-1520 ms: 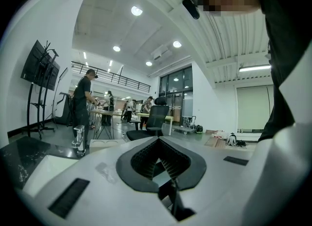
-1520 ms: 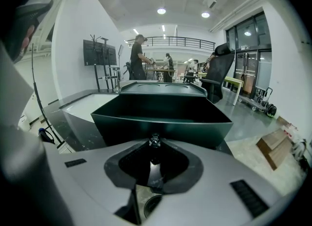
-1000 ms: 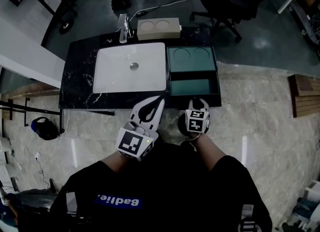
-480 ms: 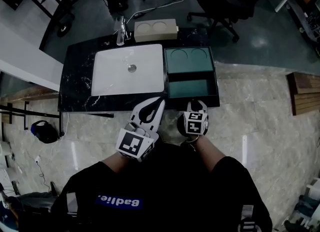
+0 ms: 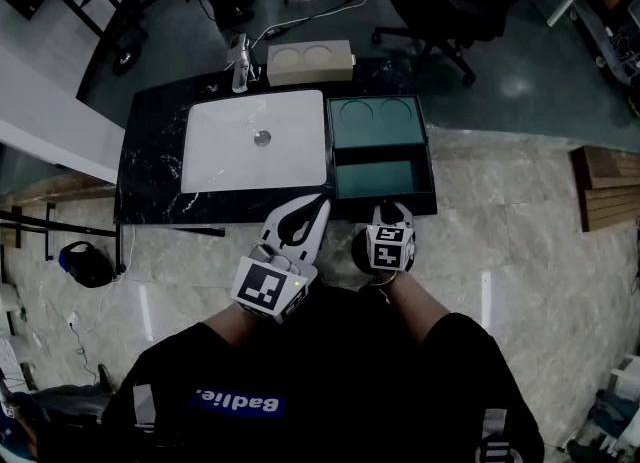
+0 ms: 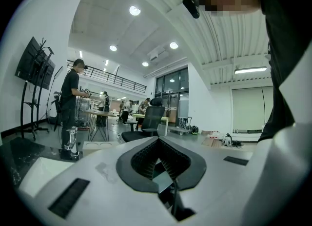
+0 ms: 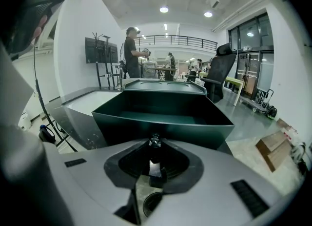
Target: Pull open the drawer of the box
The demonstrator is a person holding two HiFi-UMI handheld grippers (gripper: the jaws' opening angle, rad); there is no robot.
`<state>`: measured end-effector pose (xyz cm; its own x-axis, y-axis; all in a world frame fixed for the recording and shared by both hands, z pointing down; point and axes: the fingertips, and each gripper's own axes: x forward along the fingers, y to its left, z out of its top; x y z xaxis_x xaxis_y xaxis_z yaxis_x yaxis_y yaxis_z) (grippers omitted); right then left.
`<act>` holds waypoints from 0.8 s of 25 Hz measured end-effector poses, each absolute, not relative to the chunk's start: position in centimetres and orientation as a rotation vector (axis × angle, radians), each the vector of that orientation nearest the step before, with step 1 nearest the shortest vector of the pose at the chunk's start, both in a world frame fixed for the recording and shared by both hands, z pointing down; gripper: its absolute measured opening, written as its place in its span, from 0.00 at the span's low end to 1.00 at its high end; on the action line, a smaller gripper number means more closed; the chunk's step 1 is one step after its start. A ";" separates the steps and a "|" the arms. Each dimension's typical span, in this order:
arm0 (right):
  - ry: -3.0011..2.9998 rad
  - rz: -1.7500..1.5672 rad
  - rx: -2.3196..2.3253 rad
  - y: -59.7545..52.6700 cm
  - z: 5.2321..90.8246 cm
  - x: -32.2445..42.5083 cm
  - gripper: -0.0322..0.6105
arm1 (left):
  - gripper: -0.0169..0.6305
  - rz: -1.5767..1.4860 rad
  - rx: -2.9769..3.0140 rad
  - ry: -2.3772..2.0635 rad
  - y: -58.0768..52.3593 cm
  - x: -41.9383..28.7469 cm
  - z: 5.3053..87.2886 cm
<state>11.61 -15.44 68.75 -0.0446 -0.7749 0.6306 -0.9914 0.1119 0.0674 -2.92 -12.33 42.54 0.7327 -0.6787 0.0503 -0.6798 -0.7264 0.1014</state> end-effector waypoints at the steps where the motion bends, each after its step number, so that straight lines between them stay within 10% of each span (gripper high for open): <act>1: -1.874 0.539 1.713 -15.5 68.8 11.6 0.16 | 0.01 0.013 2.818 -1.111 -12.4 -3.0 42.5; 20: -1.842 0.479 1.762 -13.9 66.4 11.7 0.16 | 0.01 -0.072 2.846 -1.063 -11.4 -4.1 41.3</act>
<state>11.65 -13.89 66.38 0.0020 -0.7980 0.6026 -0.9905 0.0814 0.1112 -4.11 -11.41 41.34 0.7548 -0.6559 -0.0085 -0.6511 -0.7507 0.1122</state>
